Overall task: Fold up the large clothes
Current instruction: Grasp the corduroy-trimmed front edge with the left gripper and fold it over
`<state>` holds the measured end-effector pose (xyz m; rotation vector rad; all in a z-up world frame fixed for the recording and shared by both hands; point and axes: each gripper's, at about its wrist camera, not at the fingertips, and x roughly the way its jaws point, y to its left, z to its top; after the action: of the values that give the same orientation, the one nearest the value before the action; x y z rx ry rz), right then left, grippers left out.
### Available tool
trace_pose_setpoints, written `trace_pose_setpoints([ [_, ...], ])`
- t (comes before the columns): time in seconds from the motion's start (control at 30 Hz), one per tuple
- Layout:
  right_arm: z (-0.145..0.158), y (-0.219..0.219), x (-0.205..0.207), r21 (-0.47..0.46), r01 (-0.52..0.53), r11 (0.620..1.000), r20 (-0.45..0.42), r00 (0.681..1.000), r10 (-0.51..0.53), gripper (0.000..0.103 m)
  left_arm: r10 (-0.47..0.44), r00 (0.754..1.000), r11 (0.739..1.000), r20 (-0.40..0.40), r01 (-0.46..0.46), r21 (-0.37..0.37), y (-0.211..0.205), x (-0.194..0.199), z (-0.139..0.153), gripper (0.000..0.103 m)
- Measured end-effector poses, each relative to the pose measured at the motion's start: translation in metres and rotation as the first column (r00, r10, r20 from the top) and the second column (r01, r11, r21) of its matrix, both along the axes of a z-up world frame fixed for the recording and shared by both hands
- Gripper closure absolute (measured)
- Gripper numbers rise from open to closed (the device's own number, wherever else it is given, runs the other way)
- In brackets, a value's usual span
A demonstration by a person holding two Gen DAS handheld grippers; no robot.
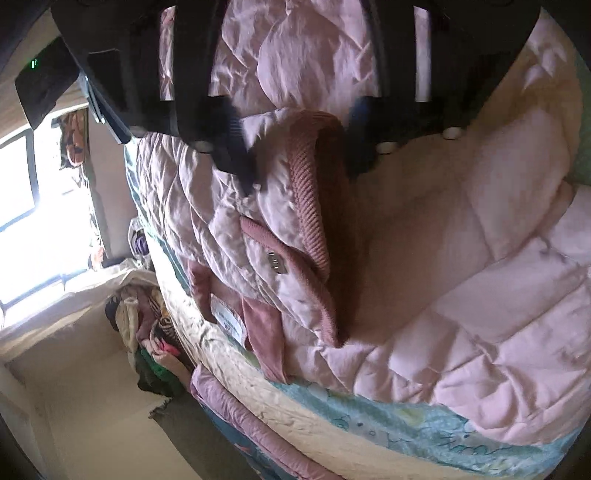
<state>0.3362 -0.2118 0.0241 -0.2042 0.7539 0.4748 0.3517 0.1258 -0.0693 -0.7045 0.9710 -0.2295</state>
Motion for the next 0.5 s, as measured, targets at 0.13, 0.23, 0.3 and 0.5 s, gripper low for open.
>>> trace_pose_setpoints([
  [0.13, 0.000, -0.056, 0.012, -0.006, 0.143, 0.990, -0.010, 0.990, -0.143, 0.025, -0.002, 0.999, 0.999, 0.036, 0.001, 0.051, -0.001, -0.001, 0.010, 0.090],
  [0.23, 0.003, -0.096, 0.024, 0.028, 0.249, 0.968, -0.044, 0.968, -0.248, 0.025, 0.011, 0.996, 0.997, 0.084, -0.018, 0.076, 0.004, -0.004, 0.028, 0.091],
  [0.3, 0.008, -0.113, 0.030, 0.016, 0.299, 0.954, -0.025, 0.954, -0.299, 0.025, 0.013, 0.996, 0.993, 0.085, -0.023, 0.118, 0.007, -0.007, 0.036, 0.091],
  [0.5, 0.005, -0.121, 0.063, -0.026, 0.323, 0.946, -0.063, 0.944, -0.324, 0.025, 0.019, 1.000, 0.981, -0.017, -0.015, 0.192, 0.011, -0.010, 0.008, 0.091],
])
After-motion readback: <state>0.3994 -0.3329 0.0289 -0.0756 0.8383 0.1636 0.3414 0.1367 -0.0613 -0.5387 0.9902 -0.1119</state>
